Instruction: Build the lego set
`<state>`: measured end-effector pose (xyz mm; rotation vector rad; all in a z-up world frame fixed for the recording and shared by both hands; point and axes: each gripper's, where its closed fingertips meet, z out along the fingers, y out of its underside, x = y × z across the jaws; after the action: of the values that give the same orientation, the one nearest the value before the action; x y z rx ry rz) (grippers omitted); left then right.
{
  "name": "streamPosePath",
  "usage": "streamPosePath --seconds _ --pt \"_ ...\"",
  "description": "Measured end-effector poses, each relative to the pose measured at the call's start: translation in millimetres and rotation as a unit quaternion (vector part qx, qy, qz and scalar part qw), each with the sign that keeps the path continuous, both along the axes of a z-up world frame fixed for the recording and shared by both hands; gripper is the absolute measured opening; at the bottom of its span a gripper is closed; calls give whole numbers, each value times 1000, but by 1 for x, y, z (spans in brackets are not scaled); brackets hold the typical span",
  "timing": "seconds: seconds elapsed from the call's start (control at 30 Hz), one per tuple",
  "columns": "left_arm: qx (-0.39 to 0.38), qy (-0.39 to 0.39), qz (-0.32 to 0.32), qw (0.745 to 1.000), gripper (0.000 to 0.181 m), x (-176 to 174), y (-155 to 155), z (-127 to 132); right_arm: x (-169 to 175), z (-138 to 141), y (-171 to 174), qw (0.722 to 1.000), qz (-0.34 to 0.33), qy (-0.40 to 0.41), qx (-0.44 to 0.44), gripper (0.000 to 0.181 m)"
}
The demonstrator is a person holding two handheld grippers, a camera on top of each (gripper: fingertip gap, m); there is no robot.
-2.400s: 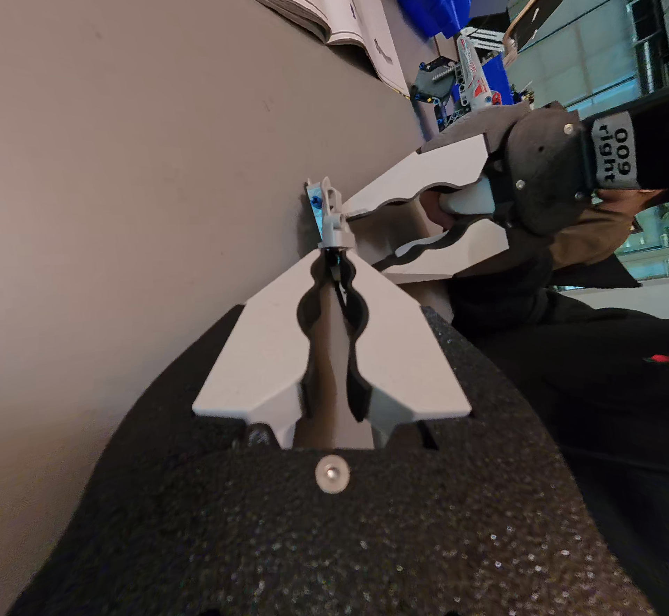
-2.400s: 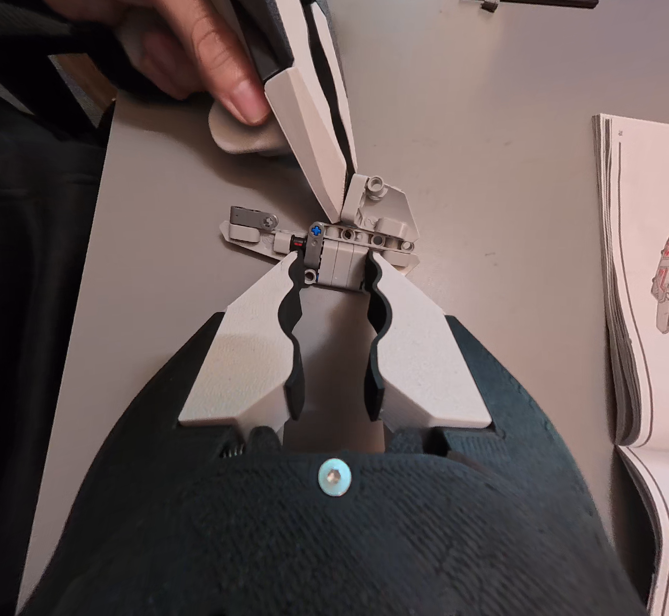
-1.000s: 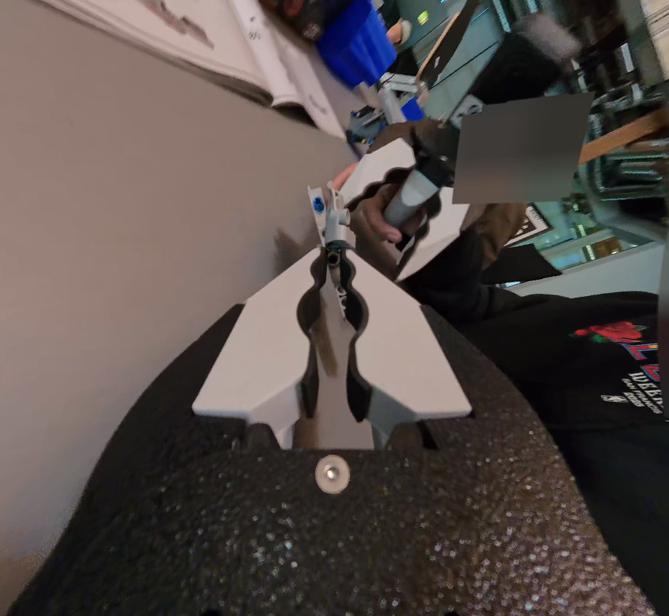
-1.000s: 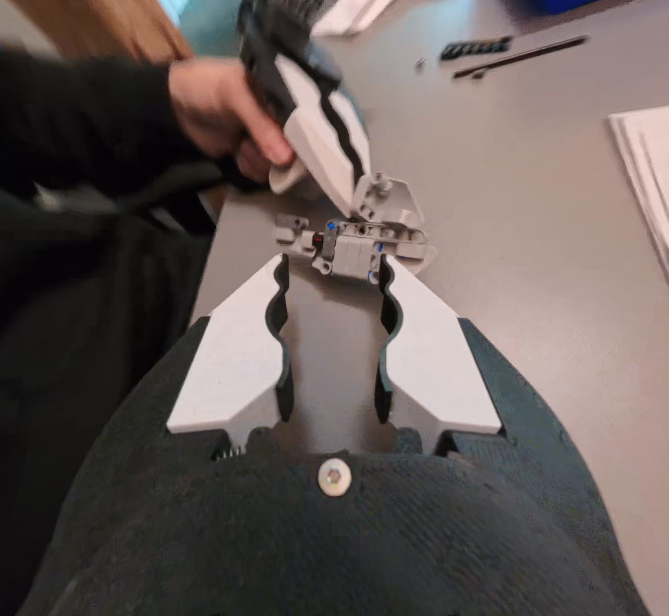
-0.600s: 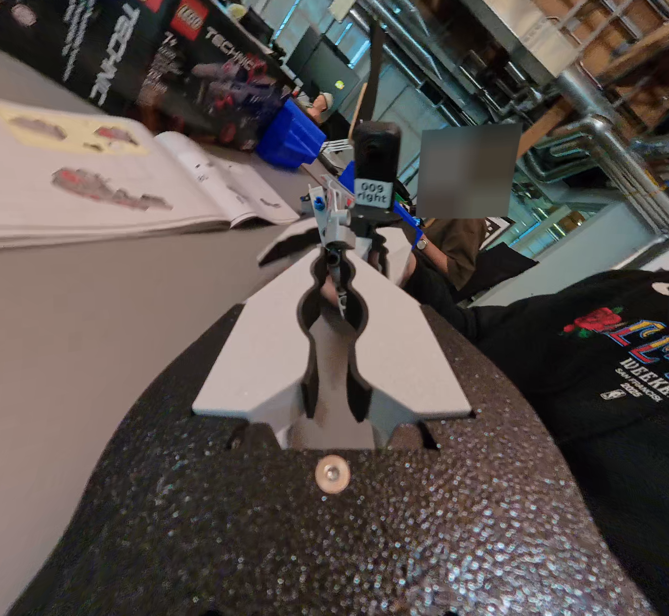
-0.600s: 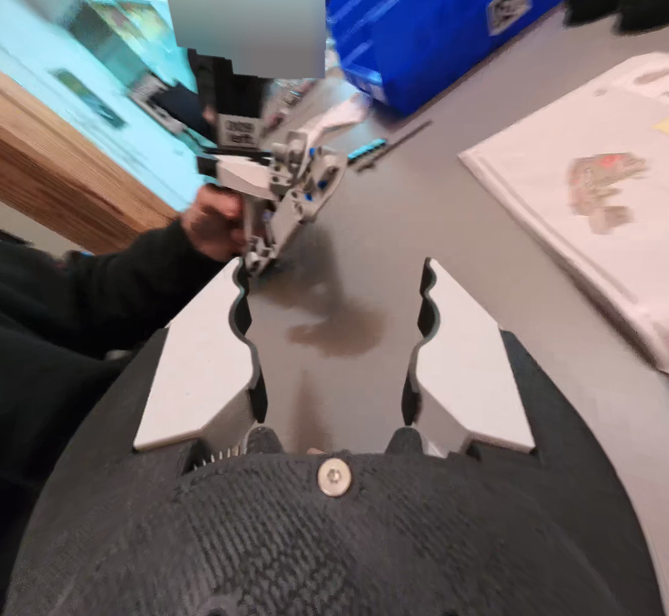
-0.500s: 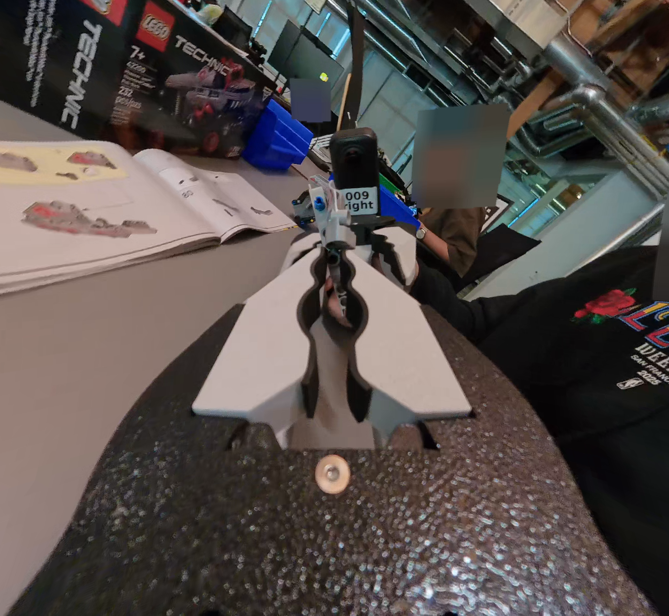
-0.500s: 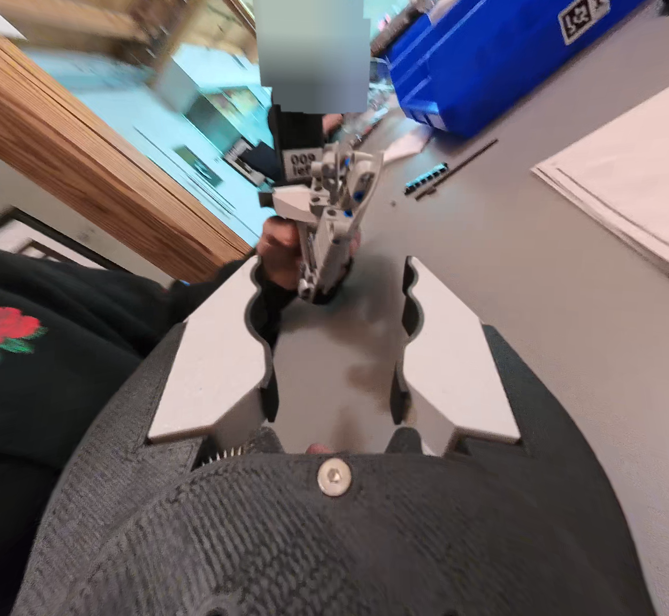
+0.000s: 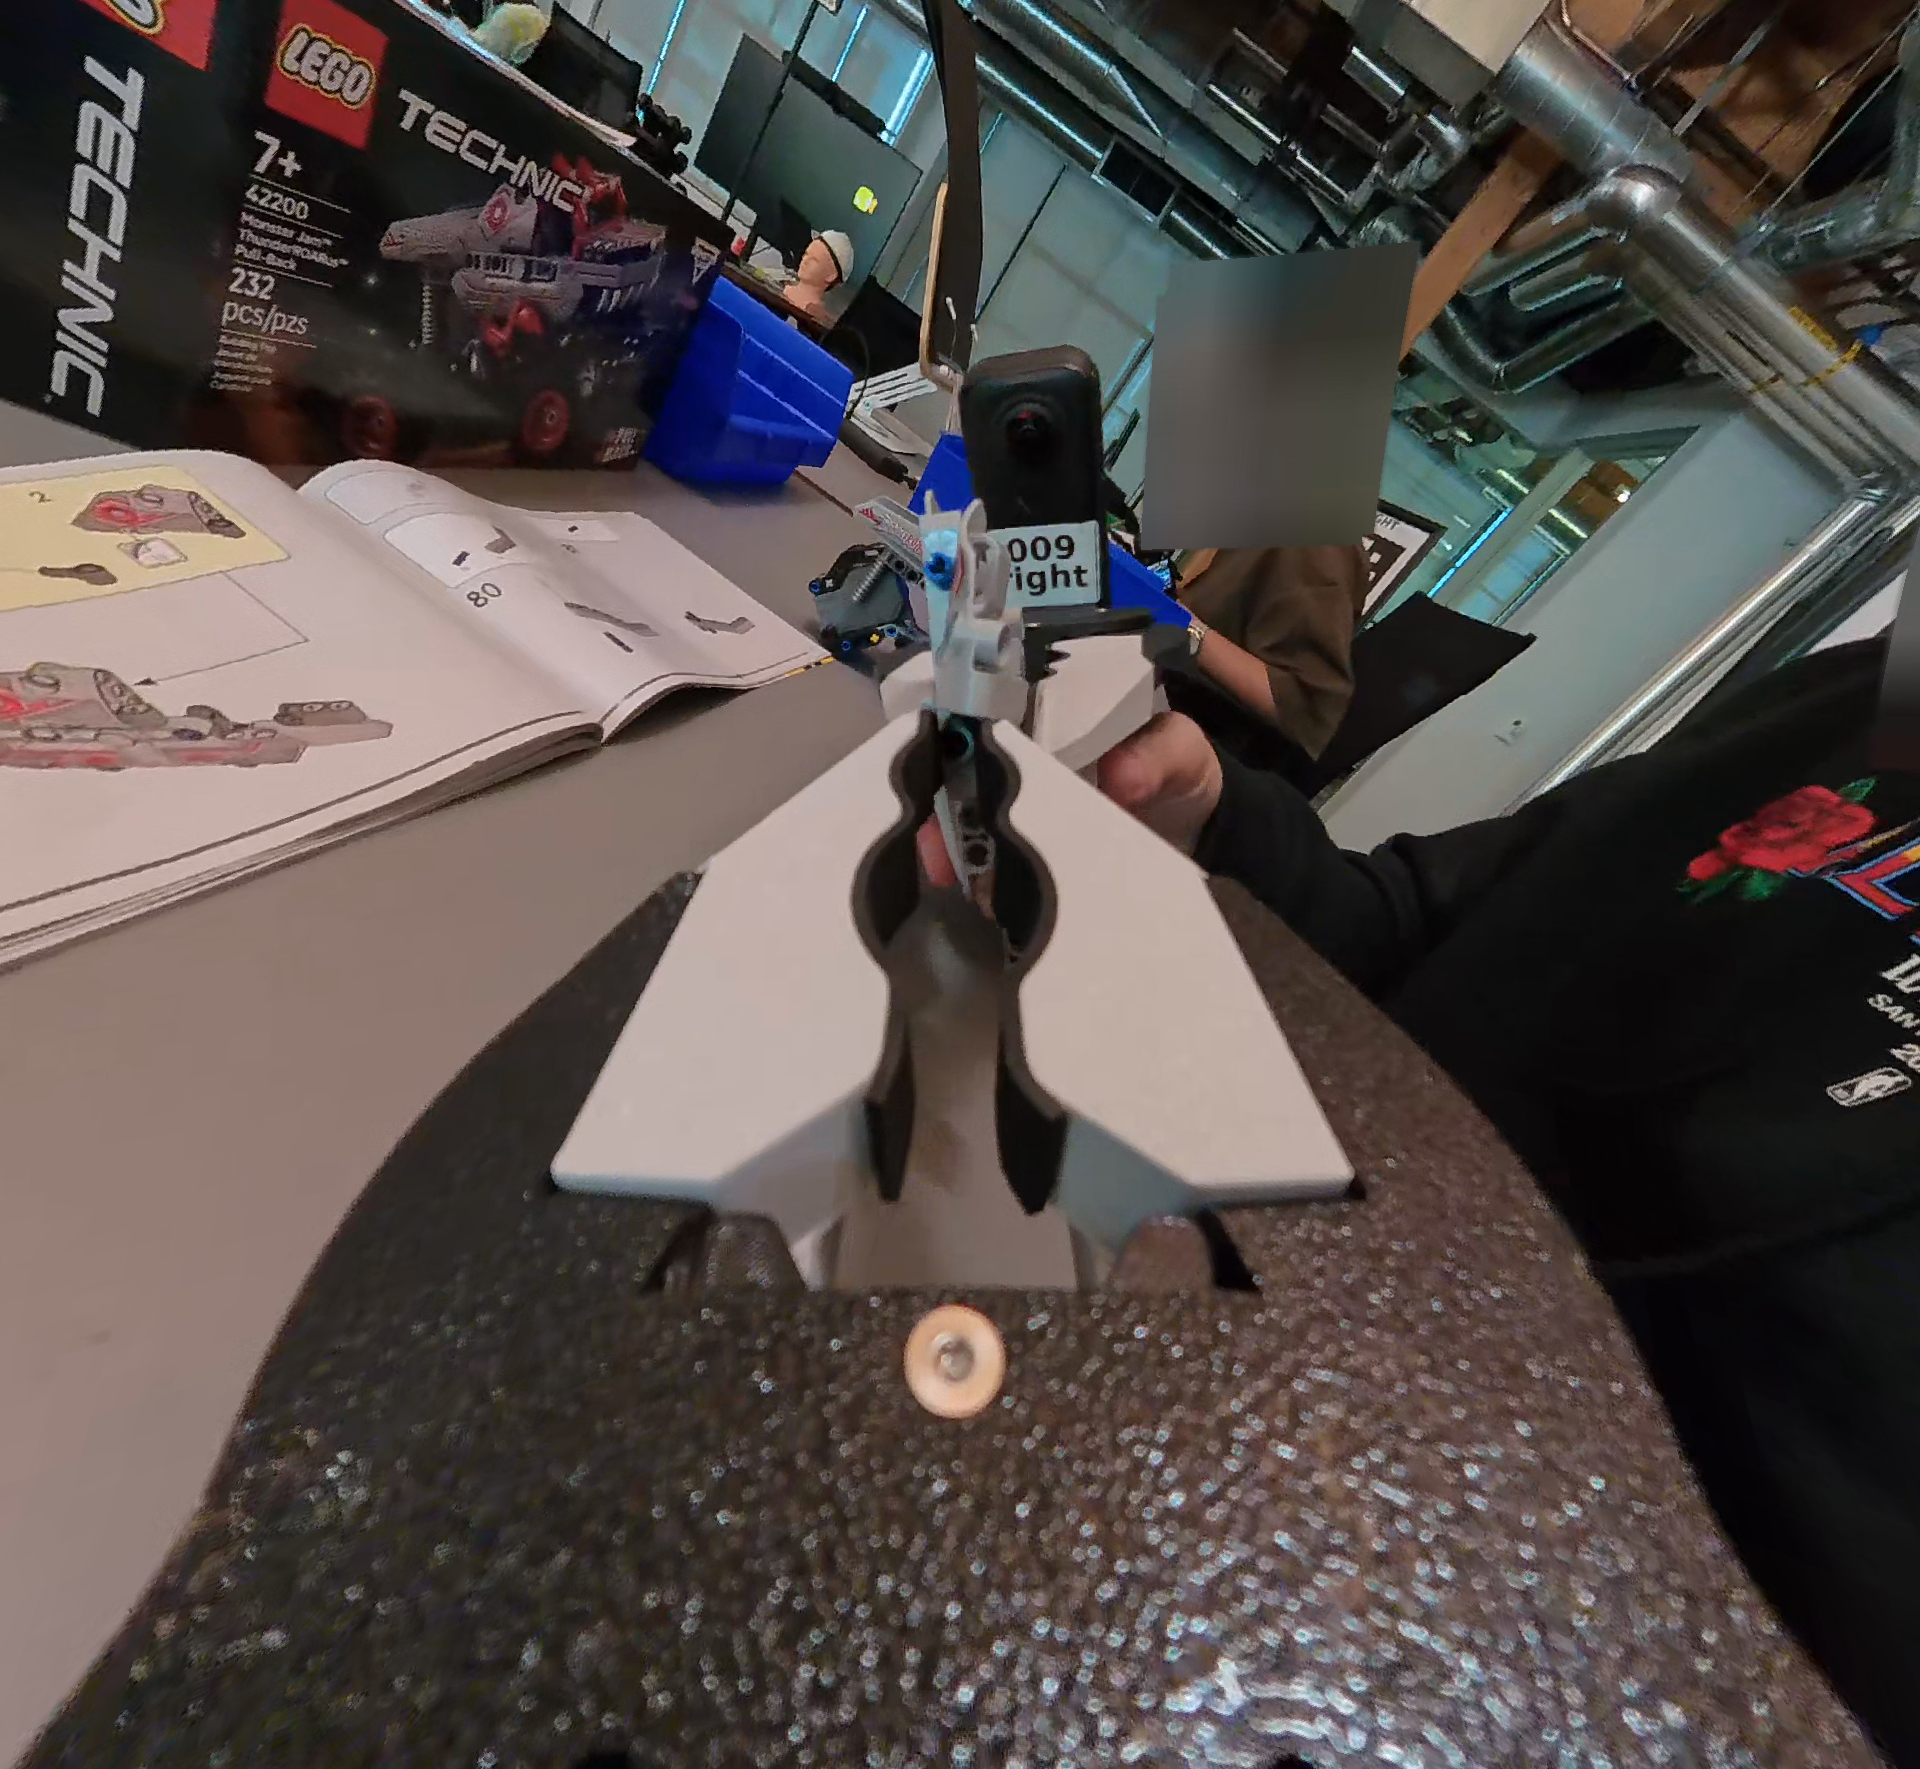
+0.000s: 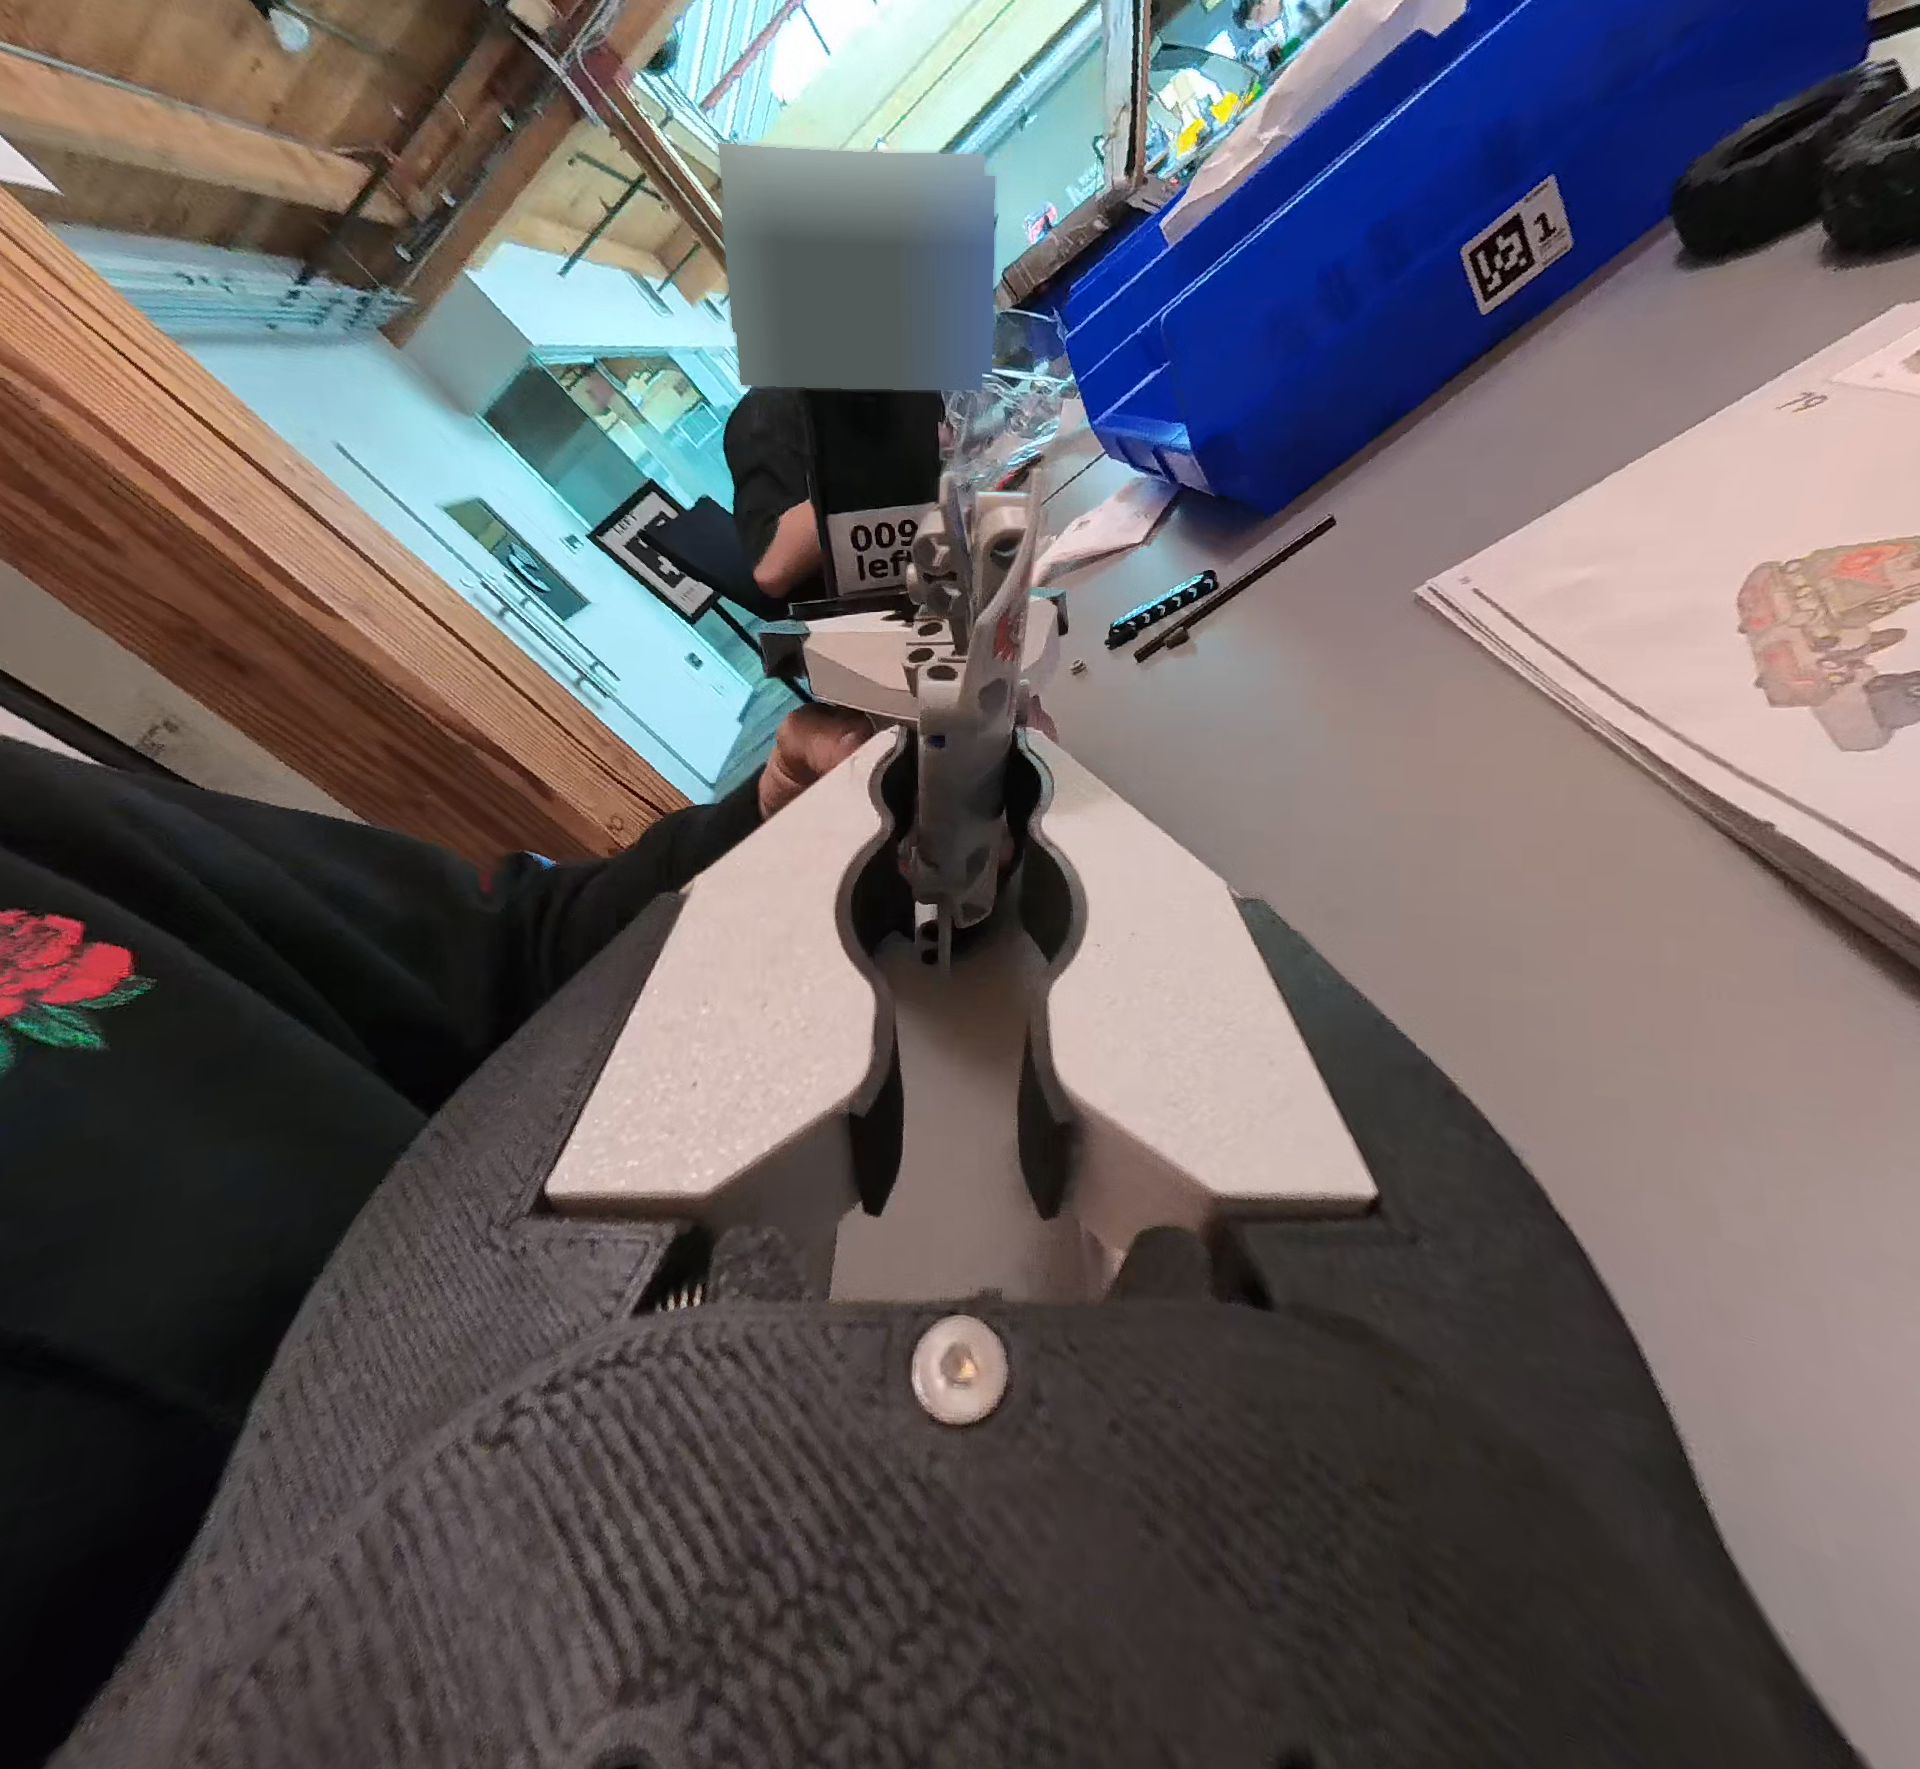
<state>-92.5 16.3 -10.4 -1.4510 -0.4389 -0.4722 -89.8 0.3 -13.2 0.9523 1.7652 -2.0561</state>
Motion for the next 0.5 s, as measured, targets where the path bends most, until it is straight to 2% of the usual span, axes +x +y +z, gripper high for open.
streamPosePath --seconds 0.17,0.37,0.5 --pt "-35 23 8 999 4 0 3 -6 1 -6 3 1000 13 -26 1 15" --pt "-27 -13 9 1000 4 -1 1 -8 -1 -9 2 1000 7 -11 21 16" --pt "-47 40 6 998 4 3 0 -8 3 -8 2 999 22 -16 16 15"
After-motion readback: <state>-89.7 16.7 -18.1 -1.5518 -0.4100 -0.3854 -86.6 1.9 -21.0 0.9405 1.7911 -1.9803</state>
